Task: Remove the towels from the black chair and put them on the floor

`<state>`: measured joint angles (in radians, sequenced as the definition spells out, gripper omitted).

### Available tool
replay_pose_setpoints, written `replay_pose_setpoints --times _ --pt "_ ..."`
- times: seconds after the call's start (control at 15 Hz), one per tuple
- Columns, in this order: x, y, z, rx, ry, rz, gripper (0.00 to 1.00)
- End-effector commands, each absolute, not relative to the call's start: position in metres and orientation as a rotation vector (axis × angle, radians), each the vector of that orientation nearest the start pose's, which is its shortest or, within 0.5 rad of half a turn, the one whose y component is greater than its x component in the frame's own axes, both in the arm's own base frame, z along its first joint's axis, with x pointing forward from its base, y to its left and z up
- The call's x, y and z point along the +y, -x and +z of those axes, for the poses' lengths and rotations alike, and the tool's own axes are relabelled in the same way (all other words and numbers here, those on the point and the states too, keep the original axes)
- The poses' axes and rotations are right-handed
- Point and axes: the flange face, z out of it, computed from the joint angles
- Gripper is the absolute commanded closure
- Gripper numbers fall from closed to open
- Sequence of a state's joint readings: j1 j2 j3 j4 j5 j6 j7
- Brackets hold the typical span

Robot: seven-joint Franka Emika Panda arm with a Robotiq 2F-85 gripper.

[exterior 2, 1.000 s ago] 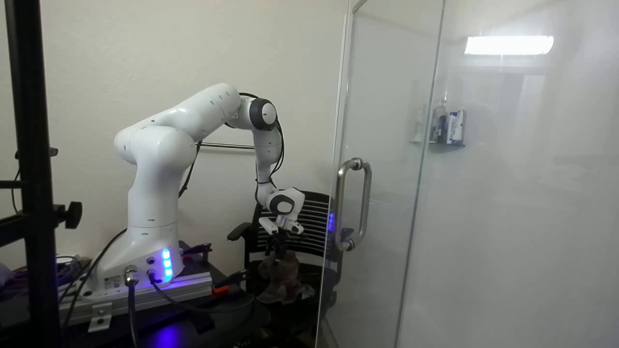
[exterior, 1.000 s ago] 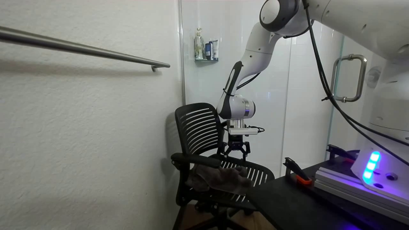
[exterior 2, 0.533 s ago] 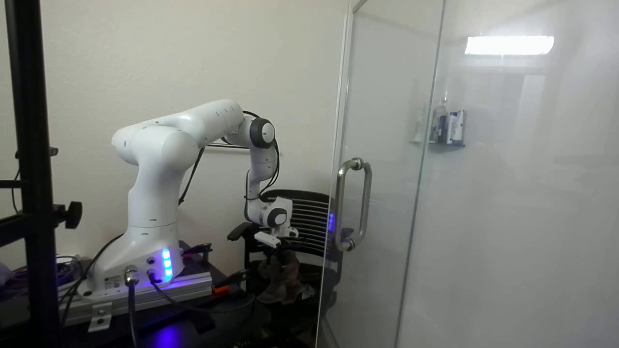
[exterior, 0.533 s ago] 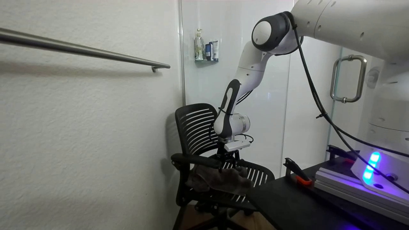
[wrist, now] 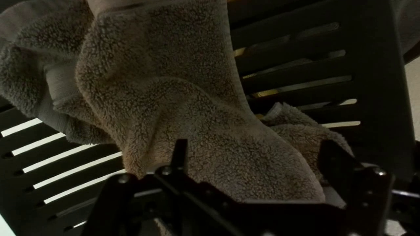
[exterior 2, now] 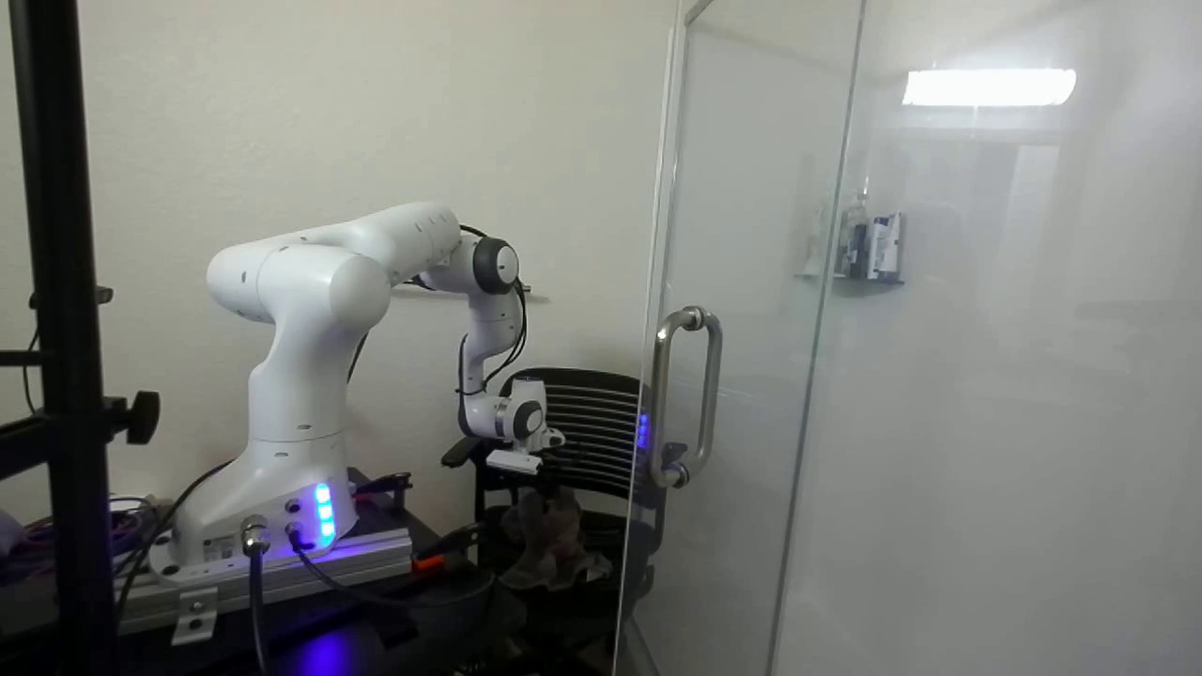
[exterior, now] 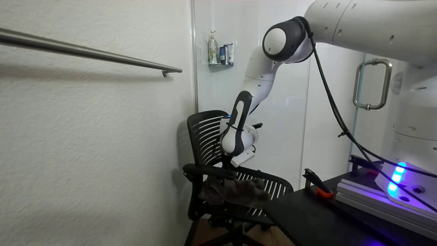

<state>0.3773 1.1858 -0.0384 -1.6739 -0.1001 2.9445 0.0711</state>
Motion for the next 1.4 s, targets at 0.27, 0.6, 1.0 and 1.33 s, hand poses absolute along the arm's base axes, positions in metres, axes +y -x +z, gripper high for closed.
replay_pose_setpoints --times 0.27,0.6,1.0,1.33 --pt "0.18 -0.595 -0.082 -0.802 3.146 -0.615 0.0" --pt "0.185 -0.582 -0.091 -0.605 3.05 -0.628 0.0" --pt "0.186 -0.579 -0.108 -0.607 2.984 -0.621 0.33" --pt "0.196 -0.571 -0.12 -0.653 2.883 -0.639 0.69"
